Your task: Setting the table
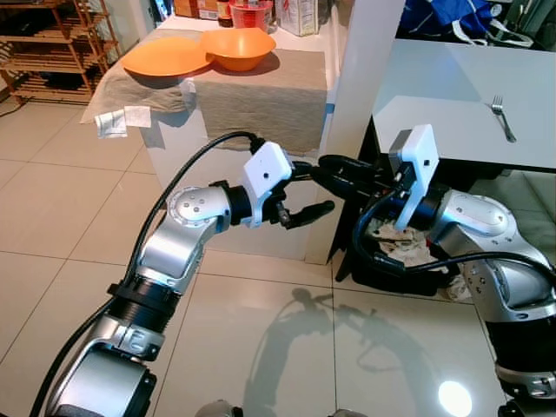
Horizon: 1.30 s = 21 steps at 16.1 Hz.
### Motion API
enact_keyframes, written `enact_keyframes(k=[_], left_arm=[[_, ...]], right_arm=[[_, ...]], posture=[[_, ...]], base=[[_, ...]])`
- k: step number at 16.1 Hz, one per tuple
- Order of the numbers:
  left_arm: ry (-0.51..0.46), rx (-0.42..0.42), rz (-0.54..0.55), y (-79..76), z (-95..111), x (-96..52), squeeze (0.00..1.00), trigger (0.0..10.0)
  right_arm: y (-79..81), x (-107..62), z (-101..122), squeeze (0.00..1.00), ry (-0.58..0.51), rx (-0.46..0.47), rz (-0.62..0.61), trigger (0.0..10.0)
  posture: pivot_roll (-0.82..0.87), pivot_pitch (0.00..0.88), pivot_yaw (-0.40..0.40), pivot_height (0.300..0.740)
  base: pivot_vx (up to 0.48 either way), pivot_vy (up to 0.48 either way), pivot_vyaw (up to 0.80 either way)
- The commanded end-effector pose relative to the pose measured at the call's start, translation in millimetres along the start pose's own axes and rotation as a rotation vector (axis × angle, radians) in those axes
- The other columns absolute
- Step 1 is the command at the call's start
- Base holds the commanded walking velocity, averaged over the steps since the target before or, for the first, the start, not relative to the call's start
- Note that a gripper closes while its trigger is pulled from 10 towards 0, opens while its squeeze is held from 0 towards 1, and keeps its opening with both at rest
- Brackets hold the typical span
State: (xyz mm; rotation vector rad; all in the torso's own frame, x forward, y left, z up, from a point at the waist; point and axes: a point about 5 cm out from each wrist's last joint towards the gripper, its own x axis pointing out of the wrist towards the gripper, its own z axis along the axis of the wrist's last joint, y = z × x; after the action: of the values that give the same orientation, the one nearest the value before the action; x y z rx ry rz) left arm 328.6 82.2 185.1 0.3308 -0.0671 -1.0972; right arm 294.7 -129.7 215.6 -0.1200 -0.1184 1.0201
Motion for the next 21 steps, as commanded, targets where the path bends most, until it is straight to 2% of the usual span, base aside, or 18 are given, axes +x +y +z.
enact_keyframes(k=[1, 5, 9, 11, 12, 21], left_arm=[[-0.003, 0.021, 0.014, 4.1, 3.8, 1.3, 0.0, 0.0], [0.001, 0.033, 0.011, 3.4, 1.2, 1.8, 0.0, 0.0], [0.037, 0.007, 0.02, 7.0, -4.6, 1.2, 0.0, 0.0], [0.05, 0.027, 0.053, 11.5, -5.6, 0.4, 0.0, 0.0], [0.054, 0.066, 0.052, 11.9, -5.4, 0.0, 0.0, 0.0], [-0.008, 0.052, 0.056, 9.3, -1.7, 1.1, 0.0, 0.0]], right_arm=[[1.5, -0.7, 5.1, 0.0, -0.018, -0.011, -0.003, 0.0], [2.1, -0.8, 3.9, 0.0, -0.015, -0.009, -0.01, 0.0], [1.7, -1.6, 4.1, 0.0, -0.015, -0.007, -0.015, 0.0], [1.3, -2.0, 4.9, 0.0, -0.017, -0.007, -0.021, 0.0], [1.4, -2.1, 4.9, 0.0, -0.018, -0.006, -0.024, 0.0], [-0.2, -3.2, 0.1, 0.0, -0.01, 0.002, -0.063, 0.0]], posture=[[-0.07, 0.013, 0.001, 0.727], [-0.07, 0.013, 0.001, 0.727], [-0.07, 0.013, 0.001, 0.727], [-0.07, 0.021, 0.002, 0.727], [-0.07, 0.02, 0.004, 0.727], [-0.07, 0.01, 0.007, 0.727]], base=[[0.0, 0.0, 0.0], [0.0, 0.0, 0.0], [0.0, 0.0, 0.0], [0.0, 0.0, 0.0], [0.0, 0.0, 0.0], [0.0, 0.0, 0.0]])
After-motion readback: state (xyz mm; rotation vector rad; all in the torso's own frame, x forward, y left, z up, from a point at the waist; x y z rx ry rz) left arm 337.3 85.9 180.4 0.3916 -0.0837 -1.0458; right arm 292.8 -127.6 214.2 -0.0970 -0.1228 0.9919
